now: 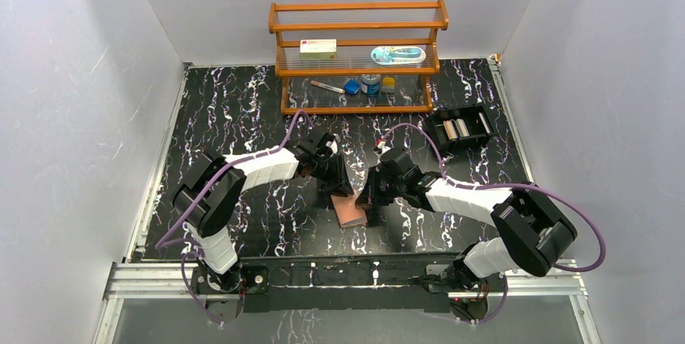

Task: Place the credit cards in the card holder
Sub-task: Close the card holder at the center of the board.

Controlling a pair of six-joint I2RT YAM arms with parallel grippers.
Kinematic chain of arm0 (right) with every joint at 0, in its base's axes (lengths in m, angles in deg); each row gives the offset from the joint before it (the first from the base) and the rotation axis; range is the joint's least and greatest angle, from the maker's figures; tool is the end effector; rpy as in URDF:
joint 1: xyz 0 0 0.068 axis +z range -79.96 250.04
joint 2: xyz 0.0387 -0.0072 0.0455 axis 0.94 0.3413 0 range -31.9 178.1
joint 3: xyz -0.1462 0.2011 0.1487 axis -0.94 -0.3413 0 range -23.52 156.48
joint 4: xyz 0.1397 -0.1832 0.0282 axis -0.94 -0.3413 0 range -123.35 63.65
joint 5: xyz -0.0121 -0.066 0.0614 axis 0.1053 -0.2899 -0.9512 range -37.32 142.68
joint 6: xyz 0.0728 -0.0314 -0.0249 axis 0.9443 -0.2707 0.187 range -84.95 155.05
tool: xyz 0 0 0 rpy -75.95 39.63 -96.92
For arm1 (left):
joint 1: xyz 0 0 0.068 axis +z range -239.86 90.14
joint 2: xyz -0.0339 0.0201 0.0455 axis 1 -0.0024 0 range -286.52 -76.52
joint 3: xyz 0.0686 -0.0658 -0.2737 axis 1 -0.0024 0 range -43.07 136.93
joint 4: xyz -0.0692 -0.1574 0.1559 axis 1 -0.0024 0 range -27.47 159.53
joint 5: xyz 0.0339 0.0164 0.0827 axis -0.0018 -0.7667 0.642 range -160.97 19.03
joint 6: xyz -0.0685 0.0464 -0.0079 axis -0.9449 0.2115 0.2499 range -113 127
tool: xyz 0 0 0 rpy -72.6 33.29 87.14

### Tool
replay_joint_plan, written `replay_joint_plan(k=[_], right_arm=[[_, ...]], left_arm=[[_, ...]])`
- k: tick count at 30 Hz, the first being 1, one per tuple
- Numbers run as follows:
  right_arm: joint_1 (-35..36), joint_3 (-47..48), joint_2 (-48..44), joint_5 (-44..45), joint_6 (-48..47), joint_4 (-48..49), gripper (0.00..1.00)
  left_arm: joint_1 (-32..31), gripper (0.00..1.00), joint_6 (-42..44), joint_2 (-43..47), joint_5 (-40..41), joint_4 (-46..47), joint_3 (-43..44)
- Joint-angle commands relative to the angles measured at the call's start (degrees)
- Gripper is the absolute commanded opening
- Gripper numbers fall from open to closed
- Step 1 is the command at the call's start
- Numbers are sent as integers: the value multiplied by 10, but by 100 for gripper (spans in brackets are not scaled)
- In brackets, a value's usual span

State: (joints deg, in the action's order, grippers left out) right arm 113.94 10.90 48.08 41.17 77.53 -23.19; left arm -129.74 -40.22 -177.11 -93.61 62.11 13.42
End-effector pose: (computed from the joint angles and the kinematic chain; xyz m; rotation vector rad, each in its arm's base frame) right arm 0.1849 0.1980 0.1824 -0.1423 2.5030 0.9401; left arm 0.2542 -0.2485 0.1744 0.0155 2.7329 -1.0511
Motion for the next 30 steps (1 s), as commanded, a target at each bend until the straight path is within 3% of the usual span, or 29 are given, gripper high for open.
replay_joint_plan(k=[1,10,16,23,30], right_arm=[[3,23,8,17,4,8,1],[4,13,34,26,10,-3,0],[3,26,29,26,13,-9,4],[3,54,35,30,9,-26,17],[3,61,26,37,5,-42,18]], left_arm=[[-1,29,8,54,32,-99,42],[-1,34,28,106,69,-177,17],[-1,35,32,79,27,-130,-23],[-1,35,30,47,31,-124,-26],[-1,34,33,31,42,-138,-25]])
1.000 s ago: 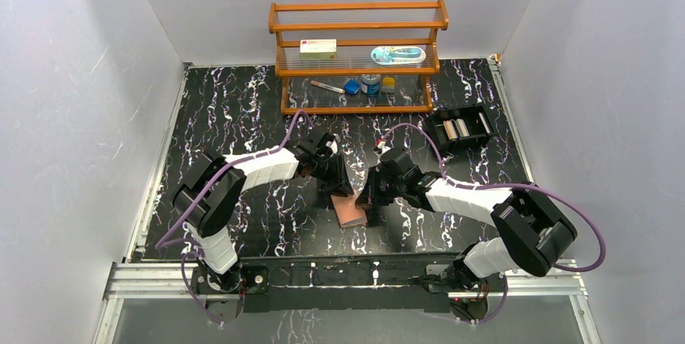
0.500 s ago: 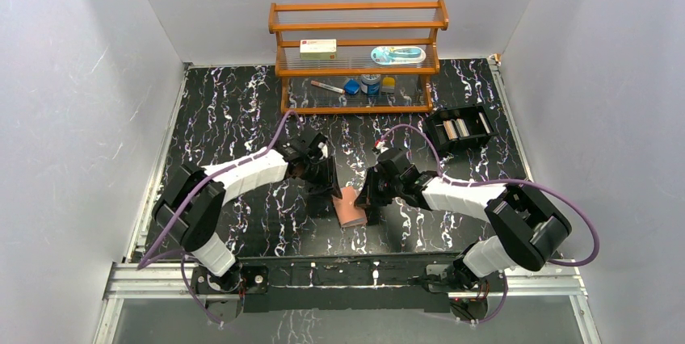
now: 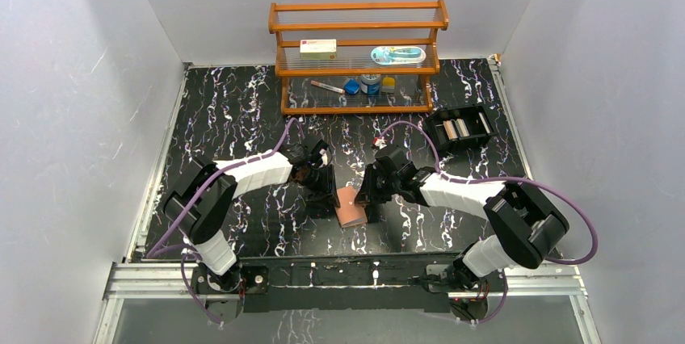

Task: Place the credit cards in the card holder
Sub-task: Close the card holder at the center of the board.

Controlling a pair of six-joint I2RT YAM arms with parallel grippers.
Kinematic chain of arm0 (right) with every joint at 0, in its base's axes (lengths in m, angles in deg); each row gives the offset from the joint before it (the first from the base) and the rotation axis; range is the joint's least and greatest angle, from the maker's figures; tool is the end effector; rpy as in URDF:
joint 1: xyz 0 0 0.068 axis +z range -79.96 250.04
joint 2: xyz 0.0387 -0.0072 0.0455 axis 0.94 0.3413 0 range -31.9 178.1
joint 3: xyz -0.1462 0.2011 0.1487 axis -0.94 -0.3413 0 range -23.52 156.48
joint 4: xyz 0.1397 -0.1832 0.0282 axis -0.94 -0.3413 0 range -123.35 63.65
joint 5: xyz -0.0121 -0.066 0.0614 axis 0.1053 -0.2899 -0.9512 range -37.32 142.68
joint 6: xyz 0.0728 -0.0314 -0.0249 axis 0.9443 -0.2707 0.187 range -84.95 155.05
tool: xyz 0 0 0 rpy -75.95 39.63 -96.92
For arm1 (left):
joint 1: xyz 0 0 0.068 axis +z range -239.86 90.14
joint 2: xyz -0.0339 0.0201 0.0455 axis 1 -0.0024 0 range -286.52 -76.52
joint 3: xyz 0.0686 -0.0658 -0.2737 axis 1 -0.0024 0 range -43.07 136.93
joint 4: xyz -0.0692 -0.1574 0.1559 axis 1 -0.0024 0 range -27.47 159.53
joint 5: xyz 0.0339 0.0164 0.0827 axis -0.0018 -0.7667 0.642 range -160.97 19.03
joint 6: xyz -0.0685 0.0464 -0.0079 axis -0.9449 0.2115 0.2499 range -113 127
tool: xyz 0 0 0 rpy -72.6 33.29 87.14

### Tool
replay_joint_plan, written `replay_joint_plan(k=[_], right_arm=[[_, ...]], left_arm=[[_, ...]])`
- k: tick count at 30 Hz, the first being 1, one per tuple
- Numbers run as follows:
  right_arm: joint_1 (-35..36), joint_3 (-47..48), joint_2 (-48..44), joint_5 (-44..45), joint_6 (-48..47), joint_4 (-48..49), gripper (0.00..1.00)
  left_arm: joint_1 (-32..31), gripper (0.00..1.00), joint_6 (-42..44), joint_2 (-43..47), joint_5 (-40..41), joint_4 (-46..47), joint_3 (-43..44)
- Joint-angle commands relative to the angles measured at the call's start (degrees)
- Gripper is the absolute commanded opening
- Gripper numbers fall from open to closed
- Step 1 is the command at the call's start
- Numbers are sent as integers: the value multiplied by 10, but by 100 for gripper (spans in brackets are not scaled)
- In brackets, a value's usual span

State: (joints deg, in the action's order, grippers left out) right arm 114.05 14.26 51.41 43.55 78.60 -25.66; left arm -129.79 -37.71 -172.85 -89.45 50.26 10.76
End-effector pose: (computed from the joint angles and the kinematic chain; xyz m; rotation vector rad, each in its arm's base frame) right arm 0.1954 0.2048 0.1800 -0.0944 2.5378 0.8766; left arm 0.2280 -0.2206 0.1675 -0.0025 2.8771 -0.8324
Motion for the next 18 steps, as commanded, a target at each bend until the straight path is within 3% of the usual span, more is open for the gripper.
replay_joint_plan(k=[1,9,18], right_arm=[[2,30,-8,12,-7,-20,20],[3,39,-26,24,-12,-35,27],[2,36,-30,5,-16,-12,25]], left_arm=[[-1,34,8,-14,2,-21,3],[-1,31,11,-17,4,-26,9],[-1,34,10,-9,-13,-14,13]])
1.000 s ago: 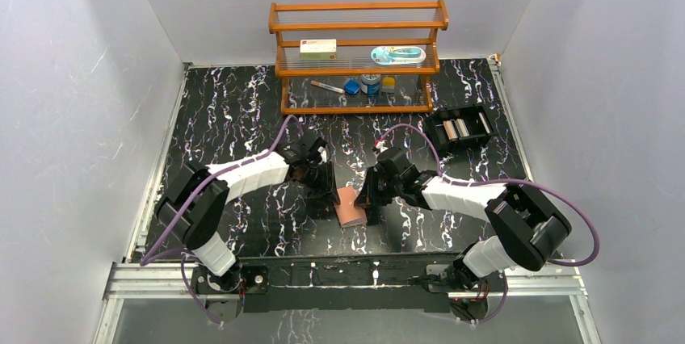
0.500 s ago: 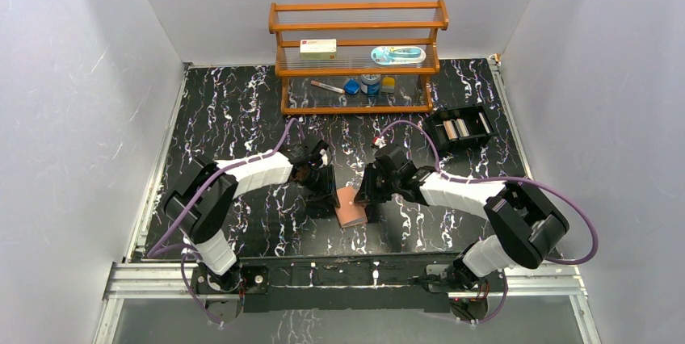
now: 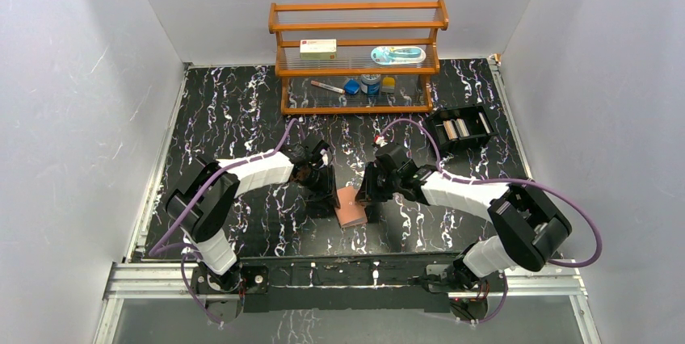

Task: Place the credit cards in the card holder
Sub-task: Close the card holder at the center of the board.

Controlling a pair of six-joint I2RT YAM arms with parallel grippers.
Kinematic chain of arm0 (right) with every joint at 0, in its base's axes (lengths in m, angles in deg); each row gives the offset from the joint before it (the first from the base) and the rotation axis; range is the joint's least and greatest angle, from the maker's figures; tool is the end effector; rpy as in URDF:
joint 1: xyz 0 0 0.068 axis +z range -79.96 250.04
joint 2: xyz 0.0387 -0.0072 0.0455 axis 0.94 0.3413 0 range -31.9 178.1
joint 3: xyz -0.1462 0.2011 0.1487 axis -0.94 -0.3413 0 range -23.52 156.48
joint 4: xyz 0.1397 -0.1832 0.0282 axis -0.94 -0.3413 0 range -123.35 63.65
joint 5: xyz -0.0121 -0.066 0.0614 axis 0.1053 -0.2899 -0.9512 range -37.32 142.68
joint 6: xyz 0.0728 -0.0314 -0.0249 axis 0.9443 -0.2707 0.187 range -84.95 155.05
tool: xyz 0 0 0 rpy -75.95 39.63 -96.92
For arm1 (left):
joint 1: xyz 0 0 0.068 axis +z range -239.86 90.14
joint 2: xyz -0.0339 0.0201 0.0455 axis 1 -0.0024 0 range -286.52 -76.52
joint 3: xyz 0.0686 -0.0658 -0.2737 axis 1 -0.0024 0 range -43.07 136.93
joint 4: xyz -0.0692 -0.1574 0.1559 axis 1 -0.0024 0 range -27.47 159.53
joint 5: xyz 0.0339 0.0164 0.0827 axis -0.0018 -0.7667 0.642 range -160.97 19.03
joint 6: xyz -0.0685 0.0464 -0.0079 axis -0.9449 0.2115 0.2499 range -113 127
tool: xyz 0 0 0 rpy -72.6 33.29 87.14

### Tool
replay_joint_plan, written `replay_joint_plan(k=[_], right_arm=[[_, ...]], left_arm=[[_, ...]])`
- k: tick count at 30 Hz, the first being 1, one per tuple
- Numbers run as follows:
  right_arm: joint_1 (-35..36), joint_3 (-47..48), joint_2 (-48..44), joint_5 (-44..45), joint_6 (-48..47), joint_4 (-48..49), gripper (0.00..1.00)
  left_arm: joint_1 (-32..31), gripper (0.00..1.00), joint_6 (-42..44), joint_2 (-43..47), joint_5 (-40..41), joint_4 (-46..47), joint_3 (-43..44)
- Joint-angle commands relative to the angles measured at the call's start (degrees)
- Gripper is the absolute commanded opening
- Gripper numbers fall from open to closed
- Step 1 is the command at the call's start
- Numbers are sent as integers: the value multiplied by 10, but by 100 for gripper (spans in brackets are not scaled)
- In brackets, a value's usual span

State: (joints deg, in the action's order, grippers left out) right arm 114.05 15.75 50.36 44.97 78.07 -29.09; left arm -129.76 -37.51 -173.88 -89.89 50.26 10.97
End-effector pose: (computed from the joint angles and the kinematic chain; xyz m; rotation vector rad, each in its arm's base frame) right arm 0.1953 0.2022 0.1862 -0.0916 2.5423 0.8365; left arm 0.2291 -0.2220 0.1633 0.0010 2.8930 -0.8302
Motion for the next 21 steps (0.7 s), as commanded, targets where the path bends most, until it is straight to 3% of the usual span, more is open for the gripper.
replay_joint_plan(k=[1,13,21], right_arm=[[2,21,-19,-13,-11,25,26],[2,9,-11,-38,-1,51,33],[2,12,-40,-4,-3,19,29]], left_arm=[[-1,36,6,1,-12,-9,11],[-1,41,4,-12,-24,12,15],[-1,36,7,-20,-21,13,14]])
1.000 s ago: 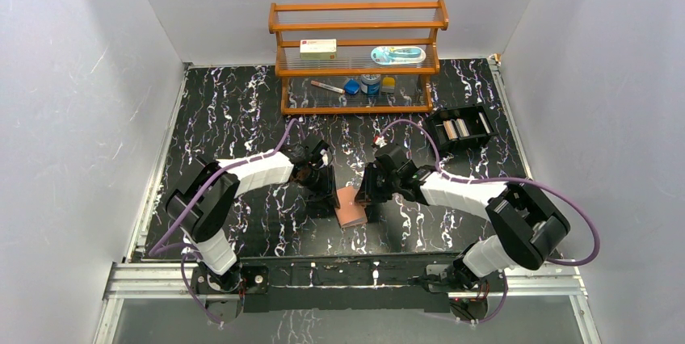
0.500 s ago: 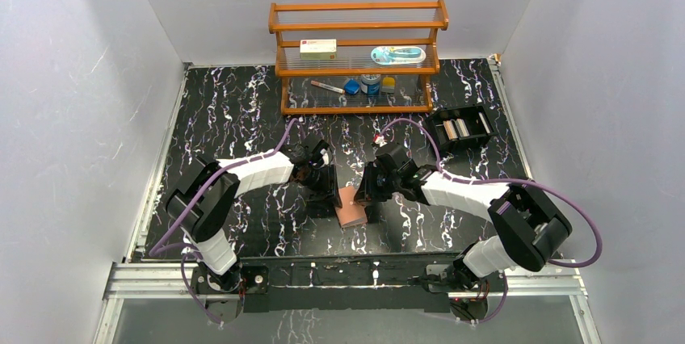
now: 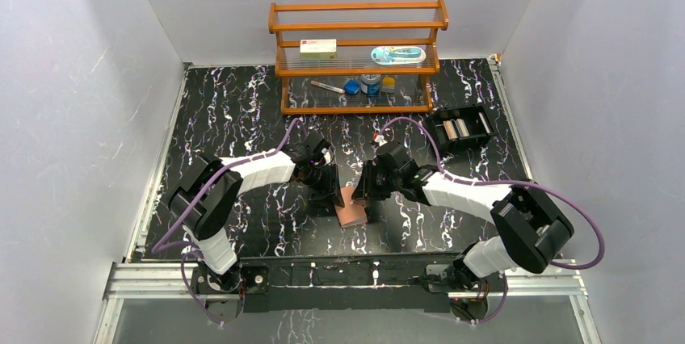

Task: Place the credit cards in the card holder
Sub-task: Close the card holder at the center of the board.

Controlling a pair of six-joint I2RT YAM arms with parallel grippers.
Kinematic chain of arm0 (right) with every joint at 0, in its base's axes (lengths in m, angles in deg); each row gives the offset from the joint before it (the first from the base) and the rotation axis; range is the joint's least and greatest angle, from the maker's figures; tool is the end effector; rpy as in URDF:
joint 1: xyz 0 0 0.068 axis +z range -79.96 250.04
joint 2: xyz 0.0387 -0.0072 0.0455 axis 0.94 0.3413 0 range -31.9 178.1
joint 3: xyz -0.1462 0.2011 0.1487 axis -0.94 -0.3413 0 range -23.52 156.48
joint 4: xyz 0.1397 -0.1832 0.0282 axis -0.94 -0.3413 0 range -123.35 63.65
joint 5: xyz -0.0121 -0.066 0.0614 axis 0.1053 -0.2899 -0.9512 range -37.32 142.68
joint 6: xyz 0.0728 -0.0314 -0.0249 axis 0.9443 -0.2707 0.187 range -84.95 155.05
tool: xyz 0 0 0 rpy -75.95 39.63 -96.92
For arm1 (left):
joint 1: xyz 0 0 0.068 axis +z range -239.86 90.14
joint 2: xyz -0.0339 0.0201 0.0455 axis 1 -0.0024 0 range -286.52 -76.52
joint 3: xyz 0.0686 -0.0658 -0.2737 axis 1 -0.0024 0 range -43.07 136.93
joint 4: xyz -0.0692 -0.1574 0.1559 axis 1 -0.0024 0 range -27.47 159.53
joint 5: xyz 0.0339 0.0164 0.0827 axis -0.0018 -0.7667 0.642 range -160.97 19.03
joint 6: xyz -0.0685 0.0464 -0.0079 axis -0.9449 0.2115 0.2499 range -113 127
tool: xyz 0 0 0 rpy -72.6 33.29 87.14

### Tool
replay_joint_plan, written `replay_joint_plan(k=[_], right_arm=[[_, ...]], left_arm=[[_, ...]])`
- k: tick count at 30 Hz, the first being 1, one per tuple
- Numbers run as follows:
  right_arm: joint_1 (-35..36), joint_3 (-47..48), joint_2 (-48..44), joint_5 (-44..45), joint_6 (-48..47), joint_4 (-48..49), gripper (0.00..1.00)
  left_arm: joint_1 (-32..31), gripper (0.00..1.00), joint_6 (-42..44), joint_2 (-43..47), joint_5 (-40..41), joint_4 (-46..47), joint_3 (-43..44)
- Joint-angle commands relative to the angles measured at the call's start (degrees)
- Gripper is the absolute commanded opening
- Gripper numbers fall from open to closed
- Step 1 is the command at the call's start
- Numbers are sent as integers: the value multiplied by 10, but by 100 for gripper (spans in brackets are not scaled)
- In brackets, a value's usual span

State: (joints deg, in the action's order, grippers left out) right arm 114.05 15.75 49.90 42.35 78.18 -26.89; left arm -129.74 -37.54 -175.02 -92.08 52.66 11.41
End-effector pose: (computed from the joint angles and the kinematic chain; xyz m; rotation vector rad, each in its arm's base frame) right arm 0.1952 0.2066 0.1927 -0.1178 2.5120 0.9164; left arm 0.2333 -0.2287 0.1629 0.0220 2.8768 -0.8977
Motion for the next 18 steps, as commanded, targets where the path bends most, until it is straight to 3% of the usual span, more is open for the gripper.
replay_joint_plan(k=[1,8,18], right_arm=[[1,11,-44,30,-3,-7,28],[-6,-3,-84,67,2,-31,27],[-66,-42,-89,54,6,-32,29]], left_arm=[[-1,35,8,-10,0,-10,9],[-1,34,12,-4,-8,-1,5],[-1,34,17,-6,-10,-1,5]])
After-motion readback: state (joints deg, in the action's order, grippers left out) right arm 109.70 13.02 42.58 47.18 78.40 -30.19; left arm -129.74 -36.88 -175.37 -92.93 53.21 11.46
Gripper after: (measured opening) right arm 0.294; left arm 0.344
